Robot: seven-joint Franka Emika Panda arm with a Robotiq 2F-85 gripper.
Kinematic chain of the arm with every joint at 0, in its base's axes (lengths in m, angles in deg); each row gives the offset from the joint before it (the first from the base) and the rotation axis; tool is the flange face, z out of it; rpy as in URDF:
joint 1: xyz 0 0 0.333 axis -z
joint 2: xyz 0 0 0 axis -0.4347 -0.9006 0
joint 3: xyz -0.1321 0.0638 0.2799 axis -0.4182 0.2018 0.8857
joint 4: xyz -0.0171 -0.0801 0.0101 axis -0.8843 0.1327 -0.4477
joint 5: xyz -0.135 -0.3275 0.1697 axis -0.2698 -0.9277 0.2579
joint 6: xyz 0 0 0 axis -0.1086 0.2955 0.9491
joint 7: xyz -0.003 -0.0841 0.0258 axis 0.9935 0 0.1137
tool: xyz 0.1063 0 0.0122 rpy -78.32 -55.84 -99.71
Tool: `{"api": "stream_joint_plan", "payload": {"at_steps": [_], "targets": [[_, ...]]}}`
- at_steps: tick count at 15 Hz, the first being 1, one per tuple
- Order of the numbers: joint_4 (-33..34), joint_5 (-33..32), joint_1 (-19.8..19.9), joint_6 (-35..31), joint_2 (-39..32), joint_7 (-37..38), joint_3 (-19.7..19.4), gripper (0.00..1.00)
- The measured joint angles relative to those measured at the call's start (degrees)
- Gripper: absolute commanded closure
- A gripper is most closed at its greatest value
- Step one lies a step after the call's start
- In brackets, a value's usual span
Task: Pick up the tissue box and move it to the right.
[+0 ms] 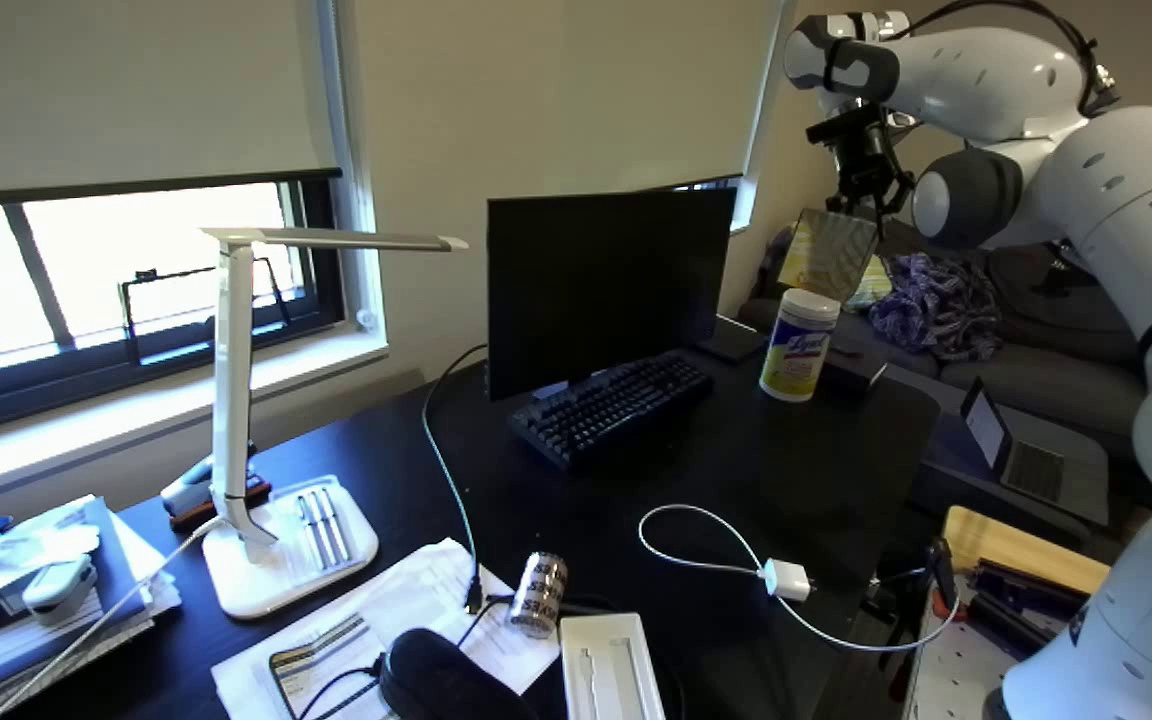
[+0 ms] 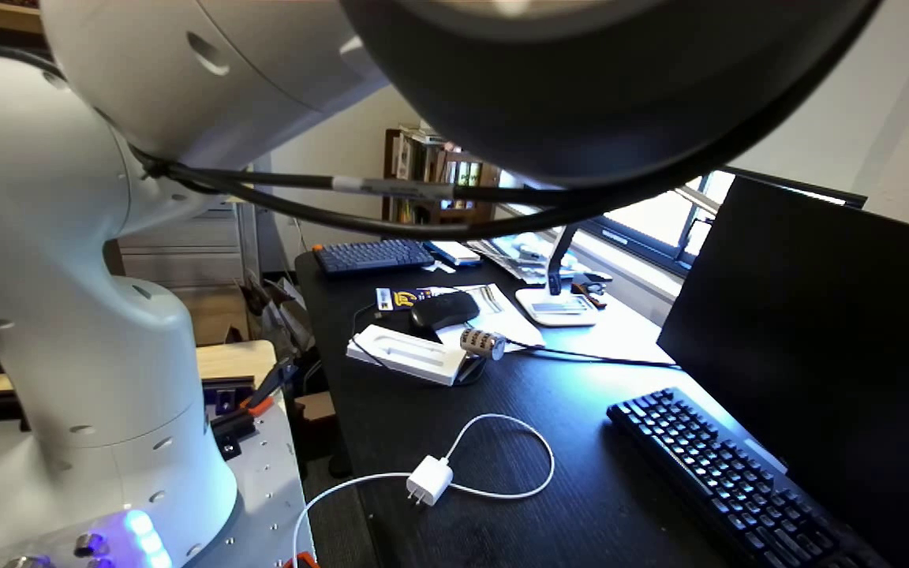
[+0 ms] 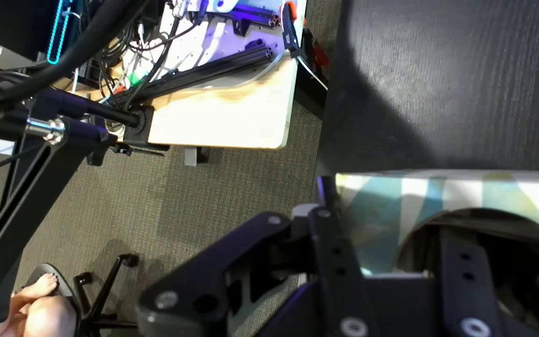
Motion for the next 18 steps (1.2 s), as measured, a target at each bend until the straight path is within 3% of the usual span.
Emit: {"api": "stream_joint_plan", "payload": {"at_steps": [9, 11, 15, 16, 17, 18], "targets": [[-0.5, 2.2, 6.4, -6.0, -1.7, 5.6, 0.9, 0.97], [-1.7, 2.5, 6.9, -7.2, -2.1, 6.8, 1.1, 0.93], [-1.2, 2.5, 7.2, -6.8, -3.5, 8.9, 2.2, 0.97], [-1.2, 2.5, 7.3, -6.4, -3.5, 9.2, 2.4, 0.72], [-1.5, 2.6, 7.3, -6.4, -3.4, 9.4, 2.5, 0.89], [-1.4, 2.6, 7.3, -6.2, -3.4, 9.4, 2.6, 0.88]]}}
